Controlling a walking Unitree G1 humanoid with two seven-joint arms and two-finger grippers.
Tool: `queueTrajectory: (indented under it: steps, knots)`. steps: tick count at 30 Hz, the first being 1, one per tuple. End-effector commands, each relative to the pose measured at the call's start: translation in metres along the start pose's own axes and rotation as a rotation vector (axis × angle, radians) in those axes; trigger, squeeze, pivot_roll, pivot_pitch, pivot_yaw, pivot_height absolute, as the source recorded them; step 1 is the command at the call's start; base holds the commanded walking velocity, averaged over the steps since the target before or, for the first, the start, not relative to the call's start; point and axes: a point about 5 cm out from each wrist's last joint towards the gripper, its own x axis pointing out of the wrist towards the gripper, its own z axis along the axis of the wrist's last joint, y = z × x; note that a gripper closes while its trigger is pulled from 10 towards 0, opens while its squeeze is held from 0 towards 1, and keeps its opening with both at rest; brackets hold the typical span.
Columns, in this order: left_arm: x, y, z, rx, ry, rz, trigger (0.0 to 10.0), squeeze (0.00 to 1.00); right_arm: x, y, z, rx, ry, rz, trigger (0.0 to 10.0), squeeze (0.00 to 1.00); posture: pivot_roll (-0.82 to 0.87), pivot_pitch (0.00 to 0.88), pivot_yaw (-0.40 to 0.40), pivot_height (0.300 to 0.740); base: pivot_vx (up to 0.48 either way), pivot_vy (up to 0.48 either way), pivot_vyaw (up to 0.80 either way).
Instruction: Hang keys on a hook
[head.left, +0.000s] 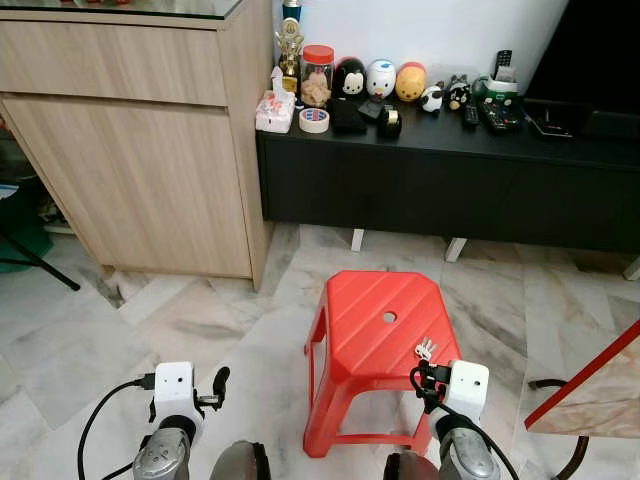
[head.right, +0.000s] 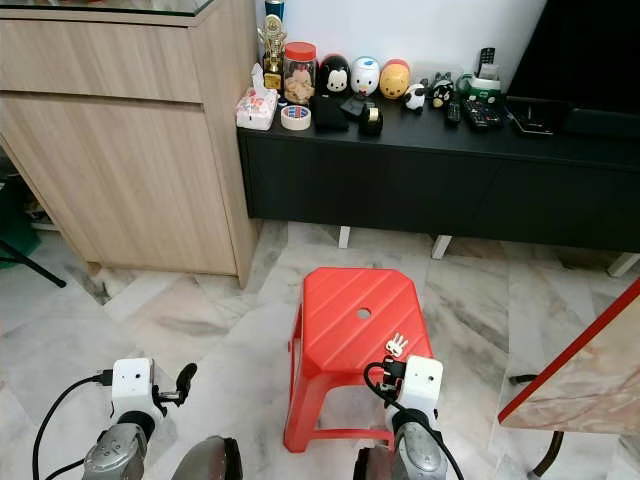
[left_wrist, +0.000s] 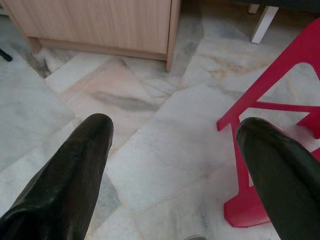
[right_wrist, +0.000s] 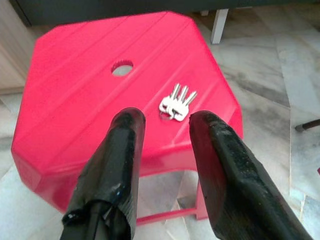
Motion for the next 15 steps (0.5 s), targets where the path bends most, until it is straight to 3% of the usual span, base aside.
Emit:
queueTrajectory:
  steps: [1, 15]
  knots:
    - [0.0013, -0.0042, 0.0009, 0.010, 0.004, -0.022, 10.0, 0.00, -0.0006, -0.0047, -0.0021, -0.004, 0.015, -0.014, 10.0, 0.00, 0.08, 0.036, -0.057, 0.626, 0.000, 0.000, 0.00]
    - [0.0019, -0.0054, 0.0017, 0.015, 0.002, -0.035, 10.0, 0.00, 0.0007, -0.0026, 0.0001, -0.005, 0.007, -0.004, 10.0, 0.00, 0.08, 0.020, -0.055, 0.626, 0.017, 0.000, 0.00]
